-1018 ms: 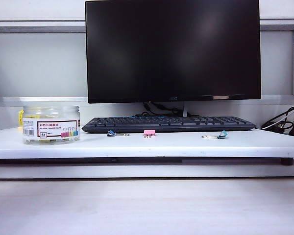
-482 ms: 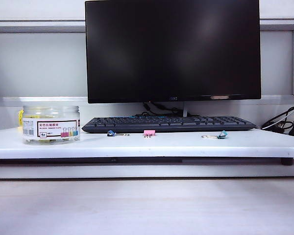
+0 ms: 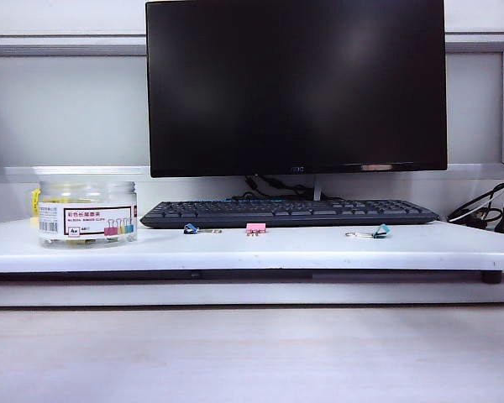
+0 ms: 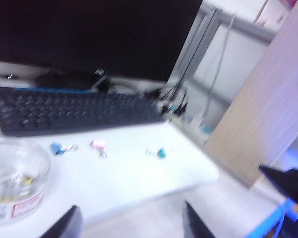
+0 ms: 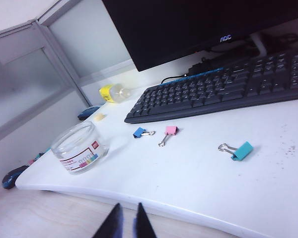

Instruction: Take the clips out of the round transparent plastic box and place them on the table.

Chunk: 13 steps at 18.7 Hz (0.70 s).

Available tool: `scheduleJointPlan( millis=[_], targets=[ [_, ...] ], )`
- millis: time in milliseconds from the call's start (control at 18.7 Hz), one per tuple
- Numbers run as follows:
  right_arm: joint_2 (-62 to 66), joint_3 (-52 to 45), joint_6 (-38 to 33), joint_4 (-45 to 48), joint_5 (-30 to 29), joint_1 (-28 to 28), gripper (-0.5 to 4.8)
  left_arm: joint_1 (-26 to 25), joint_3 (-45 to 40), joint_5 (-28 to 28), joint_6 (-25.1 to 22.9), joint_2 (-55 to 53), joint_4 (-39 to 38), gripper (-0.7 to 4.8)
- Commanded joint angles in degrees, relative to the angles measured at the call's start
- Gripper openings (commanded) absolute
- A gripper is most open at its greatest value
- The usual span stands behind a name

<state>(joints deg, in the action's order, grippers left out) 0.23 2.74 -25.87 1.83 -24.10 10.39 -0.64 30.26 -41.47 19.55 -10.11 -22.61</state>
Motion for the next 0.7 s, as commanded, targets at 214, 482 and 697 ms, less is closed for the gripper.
scheduleJointPlan(
  millis=[214,482,697],
  targets=[
    [-0.1,0.3,0.2,0.7,-0.1,0.0,0.42,0.1,14.6,1.8,-10.7,-18.9,-9.0,2.69],
    [-0.1,0.3,0.8,-0.1,-0.1,0.0,0.44,1.1,20.7,1.8,-12.4,-36.9,-9.0,2.69],
    [-0.1,0.3,0.9,-0.3,-0.1,0.0,0.44,7.9,22.6,7.6,-16.3,-49.8,-6.8,2.69]
  ],
)
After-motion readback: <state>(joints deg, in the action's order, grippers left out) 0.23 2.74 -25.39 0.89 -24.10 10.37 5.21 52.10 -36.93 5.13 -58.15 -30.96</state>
